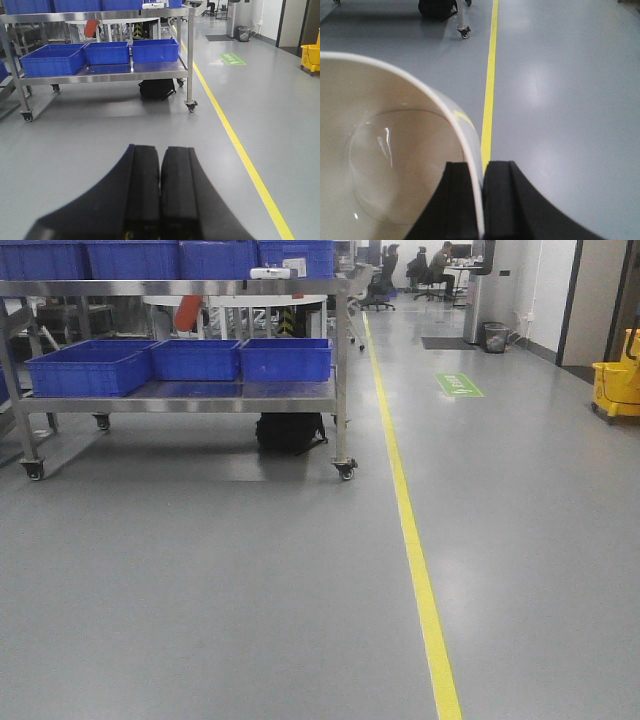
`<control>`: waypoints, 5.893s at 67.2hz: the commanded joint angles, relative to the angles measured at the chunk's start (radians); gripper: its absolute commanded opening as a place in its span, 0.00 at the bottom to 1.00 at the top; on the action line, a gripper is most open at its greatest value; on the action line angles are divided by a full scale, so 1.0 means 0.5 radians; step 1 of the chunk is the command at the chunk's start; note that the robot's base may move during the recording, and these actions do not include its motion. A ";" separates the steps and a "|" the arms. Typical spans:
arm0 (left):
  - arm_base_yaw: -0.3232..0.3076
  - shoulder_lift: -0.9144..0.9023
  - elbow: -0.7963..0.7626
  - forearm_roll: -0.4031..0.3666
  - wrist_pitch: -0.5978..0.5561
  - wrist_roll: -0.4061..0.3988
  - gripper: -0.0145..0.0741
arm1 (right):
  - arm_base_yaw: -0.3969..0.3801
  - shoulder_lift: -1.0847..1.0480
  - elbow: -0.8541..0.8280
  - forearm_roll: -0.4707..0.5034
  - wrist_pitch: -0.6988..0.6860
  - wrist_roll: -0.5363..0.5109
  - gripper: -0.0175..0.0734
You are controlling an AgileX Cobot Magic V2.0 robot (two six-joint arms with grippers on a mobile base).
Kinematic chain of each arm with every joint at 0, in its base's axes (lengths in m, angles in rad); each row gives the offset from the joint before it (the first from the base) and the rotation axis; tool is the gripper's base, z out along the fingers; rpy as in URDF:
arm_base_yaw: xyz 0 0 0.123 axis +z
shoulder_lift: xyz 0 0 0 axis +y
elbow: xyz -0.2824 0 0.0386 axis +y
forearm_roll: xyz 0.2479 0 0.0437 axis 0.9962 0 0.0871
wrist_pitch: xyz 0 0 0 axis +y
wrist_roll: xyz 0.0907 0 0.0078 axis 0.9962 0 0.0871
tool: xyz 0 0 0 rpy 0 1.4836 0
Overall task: Move white bin to right shelf second layer
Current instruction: 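Drive along the yellow-lined aisle past the blue crate carts, then drive toward the windows between the blue crate racks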
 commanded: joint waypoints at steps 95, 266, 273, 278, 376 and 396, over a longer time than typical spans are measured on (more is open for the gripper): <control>-0.007 -0.030 0.074 0.000 -0.174 -0.006 0.26 | -0.010 0.019 -0.059 0.020 -0.200 0.000 0.25; -0.007 -0.030 0.074 0.000 -0.174 -0.006 0.26 | -0.010 0.019 -0.059 0.020 -0.200 0.000 0.25; -0.007 -0.030 0.074 0.000 -0.174 -0.006 0.26 | -0.010 0.019 -0.059 0.020 -0.200 0.000 0.25; -0.007 -0.030 0.074 0.000 -0.174 -0.006 0.26 | -0.010 0.019 -0.059 0.020 -0.200 0.000 0.25; -0.007 -0.030 0.074 0.000 -0.174 -0.006 0.26 | -0.010 0.019 -0.059 0.020 -0.200 0.000 0.25; -0.007 -0.030 0.074 0.000 -0.174 -0.006 0.26 | -0.010 0.019 -0.059 0.020 -0.200 0.000 0.25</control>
